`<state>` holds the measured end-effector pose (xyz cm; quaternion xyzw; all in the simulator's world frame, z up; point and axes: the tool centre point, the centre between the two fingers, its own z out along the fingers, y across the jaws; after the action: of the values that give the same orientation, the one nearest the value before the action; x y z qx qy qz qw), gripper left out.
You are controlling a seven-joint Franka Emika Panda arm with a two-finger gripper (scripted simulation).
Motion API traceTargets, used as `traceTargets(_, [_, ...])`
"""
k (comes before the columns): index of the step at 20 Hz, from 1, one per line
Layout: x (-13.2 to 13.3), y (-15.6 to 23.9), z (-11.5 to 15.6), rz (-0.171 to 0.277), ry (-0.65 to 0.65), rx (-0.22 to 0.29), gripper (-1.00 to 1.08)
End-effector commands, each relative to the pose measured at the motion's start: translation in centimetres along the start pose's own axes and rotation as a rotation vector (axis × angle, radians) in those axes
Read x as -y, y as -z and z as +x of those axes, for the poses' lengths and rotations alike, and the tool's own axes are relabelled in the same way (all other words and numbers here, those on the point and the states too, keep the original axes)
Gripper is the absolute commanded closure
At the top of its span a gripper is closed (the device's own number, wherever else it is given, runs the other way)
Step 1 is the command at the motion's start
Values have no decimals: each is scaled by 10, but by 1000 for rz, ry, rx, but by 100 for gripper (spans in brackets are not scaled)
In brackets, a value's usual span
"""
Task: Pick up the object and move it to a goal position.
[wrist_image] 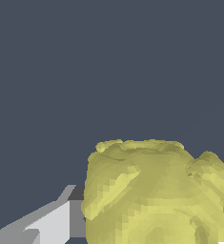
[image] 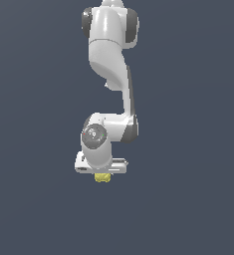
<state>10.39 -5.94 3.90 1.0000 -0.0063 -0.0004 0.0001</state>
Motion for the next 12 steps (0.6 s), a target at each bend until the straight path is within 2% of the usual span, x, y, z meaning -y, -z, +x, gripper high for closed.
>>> traceTargets(1, [0, 0, 0, 0, 0, 0, 108])
traceTargets(7, [1, 9, 0, 0, 0, 0, 108])
traceTargets(12, [6, 37, 1, 0, 0, 0, 108])
